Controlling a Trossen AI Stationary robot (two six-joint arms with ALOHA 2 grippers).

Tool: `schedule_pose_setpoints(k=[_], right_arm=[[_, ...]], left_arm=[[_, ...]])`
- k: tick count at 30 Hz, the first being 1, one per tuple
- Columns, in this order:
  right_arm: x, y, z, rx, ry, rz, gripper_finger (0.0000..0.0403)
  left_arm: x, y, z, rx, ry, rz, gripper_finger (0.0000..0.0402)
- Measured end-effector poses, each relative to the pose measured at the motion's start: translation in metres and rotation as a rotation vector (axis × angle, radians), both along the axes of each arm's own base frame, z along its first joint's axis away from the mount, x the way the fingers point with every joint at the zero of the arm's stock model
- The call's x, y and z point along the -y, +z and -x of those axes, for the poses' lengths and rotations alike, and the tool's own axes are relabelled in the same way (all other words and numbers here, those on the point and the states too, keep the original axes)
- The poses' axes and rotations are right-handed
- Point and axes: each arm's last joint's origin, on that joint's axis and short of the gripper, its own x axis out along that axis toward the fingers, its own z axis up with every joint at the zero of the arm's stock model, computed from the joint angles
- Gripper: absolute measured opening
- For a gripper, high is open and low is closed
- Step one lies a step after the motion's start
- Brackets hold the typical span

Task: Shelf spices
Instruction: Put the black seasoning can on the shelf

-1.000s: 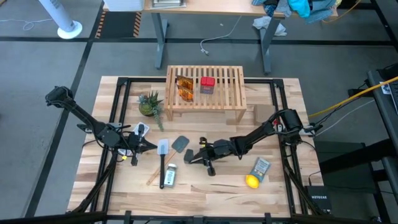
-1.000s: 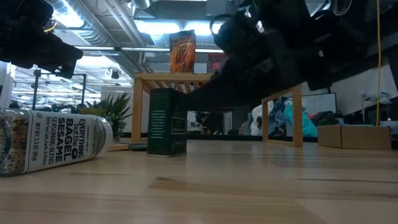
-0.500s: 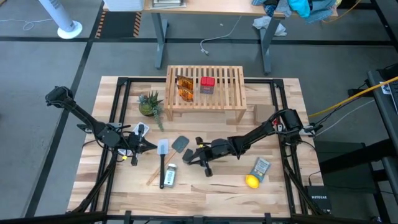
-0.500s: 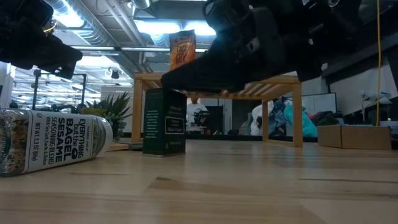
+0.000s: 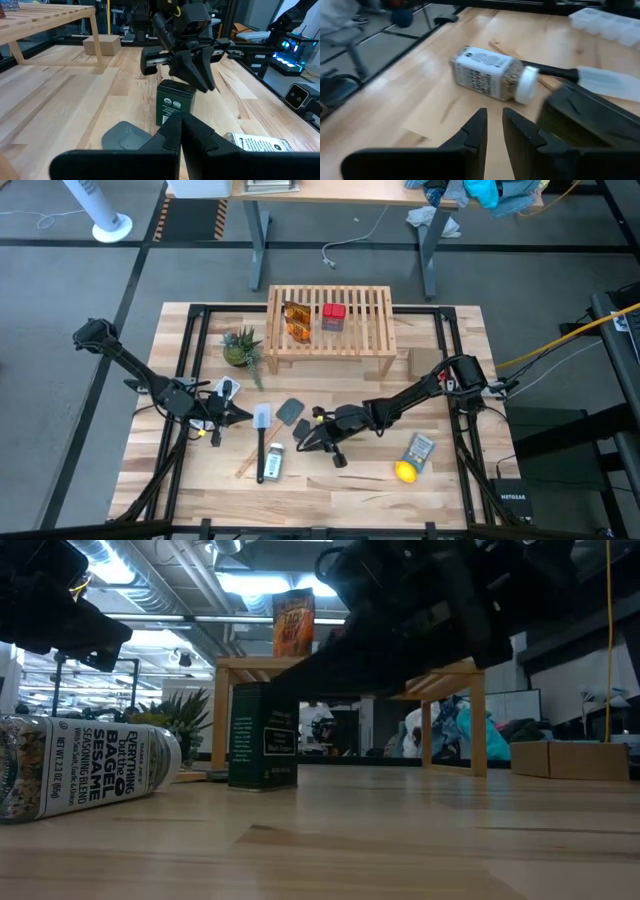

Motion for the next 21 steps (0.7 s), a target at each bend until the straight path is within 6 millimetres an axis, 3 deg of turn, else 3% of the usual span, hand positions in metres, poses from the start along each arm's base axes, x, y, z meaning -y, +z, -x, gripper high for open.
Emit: schedule_pose_setpoints(k=[10,21], right_arm=[[-0.007,0.018,-0.022,-0.242,0.046,0.011,0.0065],[-0.01,0.028,-0.027,-0.263,0.091,-0.007,0.0065]], left_arm=[[0.0,0.0,0.0,0.0,0.0,0.001,0.0],[0.0,0.0,0.0,0.002,-0.005,-0.04,0.0]])
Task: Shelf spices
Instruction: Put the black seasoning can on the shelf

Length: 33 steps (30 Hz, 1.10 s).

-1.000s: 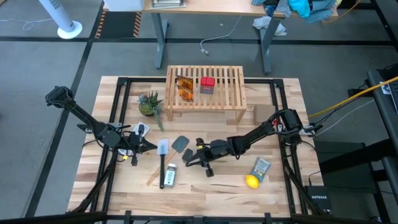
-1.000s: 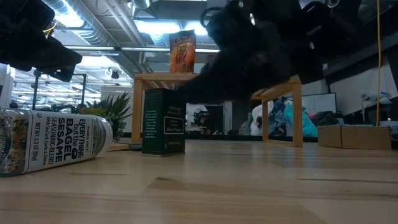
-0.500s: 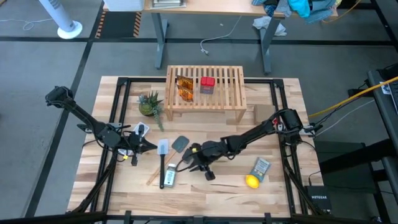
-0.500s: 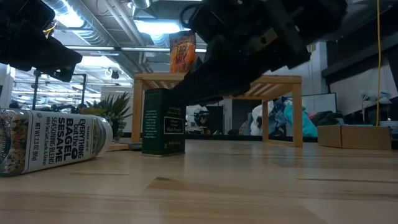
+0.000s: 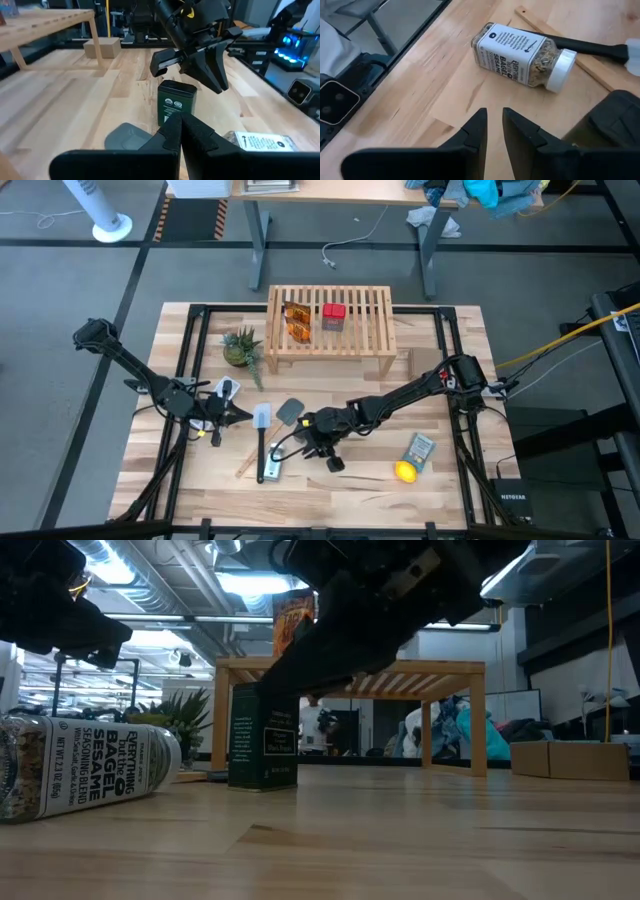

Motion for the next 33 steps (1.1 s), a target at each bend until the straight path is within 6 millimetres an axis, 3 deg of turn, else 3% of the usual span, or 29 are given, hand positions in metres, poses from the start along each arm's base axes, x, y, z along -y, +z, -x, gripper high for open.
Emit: schedule_pose_setpoints(k=[7,17,22,33], right_arm=[[0.003,-0.001,-0.001,0.005,-0.096,0.061,0.0065],[0.003,-0.002,0.0,0.015,-0.039,0.083,0.0065],[0.003,-0.003,0.001,0.016,-0.014,0.109,0.0065],[0.003,-0.001,-0.001,0.057,-0.018,0.127,0.0065]], left_arm=[[-0.002,0.001,0.0,0.014,0.043,-0.152,0.0],[-0.017,0.003,-0.002,0.007,0.19,-0.314,0.0],[-0.027,0.005,0.001,0.004,0.232,-0.326,0.0],[-0.035,0.006,0.01,0.019,0.101,-0.212,0.0]])
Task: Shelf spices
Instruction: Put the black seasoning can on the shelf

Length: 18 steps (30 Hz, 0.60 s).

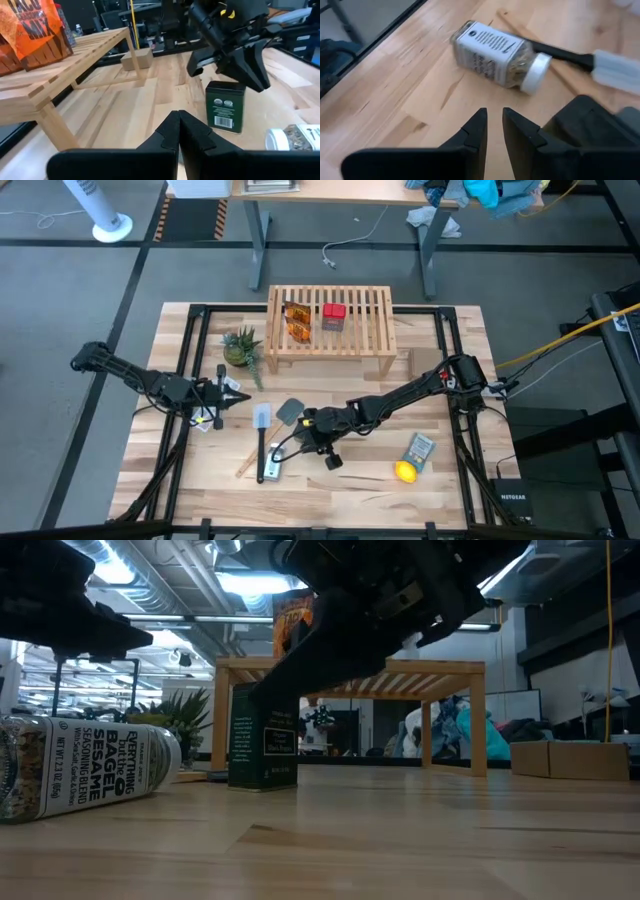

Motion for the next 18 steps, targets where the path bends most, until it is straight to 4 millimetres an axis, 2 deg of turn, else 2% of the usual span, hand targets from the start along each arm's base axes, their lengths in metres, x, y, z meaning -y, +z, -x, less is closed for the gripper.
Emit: schedule_pose_setpoints(k=[12,18], right_arm=[[0.0048,0.0029,-0.004,0.065,-0.159,0.095,0.0065],[0.0063,0.0034,-0.0047,0.051,-0.267,0.047,0.0065]], left_arm=[[0.0001,0.0,0.0001,0.007,0.007,0.07,0.0],[0.0001,0.0,0.0001,0.006,0.008,0.07,0.0]])
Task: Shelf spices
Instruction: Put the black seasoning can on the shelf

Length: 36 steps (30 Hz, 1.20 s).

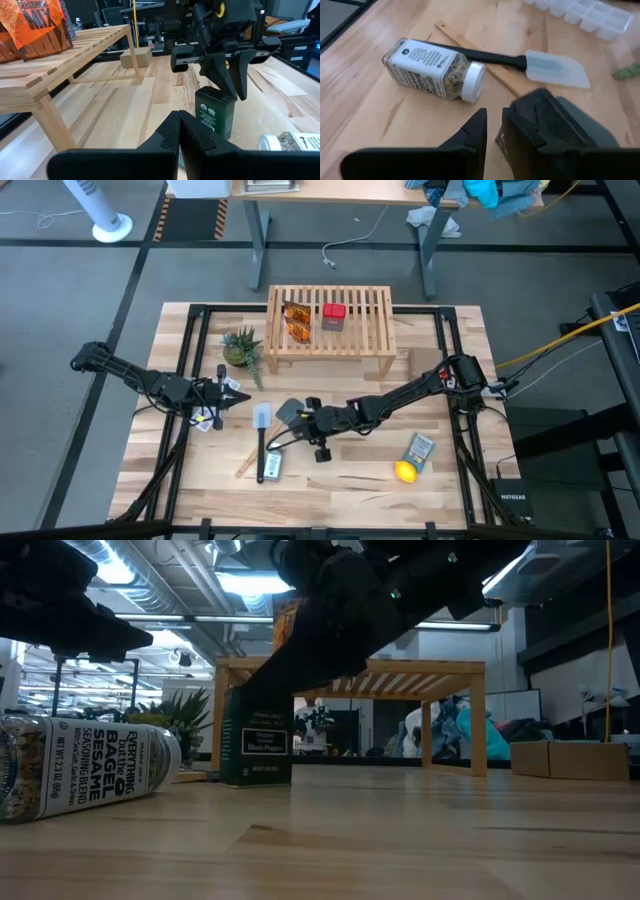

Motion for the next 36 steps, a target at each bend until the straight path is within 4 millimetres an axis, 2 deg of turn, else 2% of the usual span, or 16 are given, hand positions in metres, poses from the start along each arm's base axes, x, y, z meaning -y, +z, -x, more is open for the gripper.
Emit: schedule_pose_setpoints(k=[4,10,18,22,27,33,36], right_arm=[[0.0,0.0,0.0,-0.001,-0.003,0.0,0.0065],[0.001,0.007,-0.004,0.093,-0.068,0.019,0.0065],[-0.009,0.017,-0.001,0.126,-0.049,0.022,0.0065],[-0.011,0.027,0.009,0.067,-0.017,0.078,0.0065],[-0.009,0.049,0.024,0.007,0.023,0.061,0.0065],[-0.002,0.064,0.033,-0.006,-0.123,0.114,0.0065],[0.002,0.059,0.038,-0.075,-0.175,0.189,0.0065]], left_arm=[[0.0,0.0,0.0,0.0,0.0,0.0,0.0],[0.0,0.0,0.0,-0.001,0.0,0.0,0.0],[0.0,0.0,0.0,-0.001,0.001,0.0,0.0],[0.0,0.0,0.0,-0.001,0.001,-0.001,0.0],[0.0,0.0,0.0,-0.001,0.002,-0.001,0.0],[0.0,0.0,0.0,-0.001,0.002,0.0,0.0],[0.0,0.0,0.0,-0.001,0.001,0.0,0.0]])
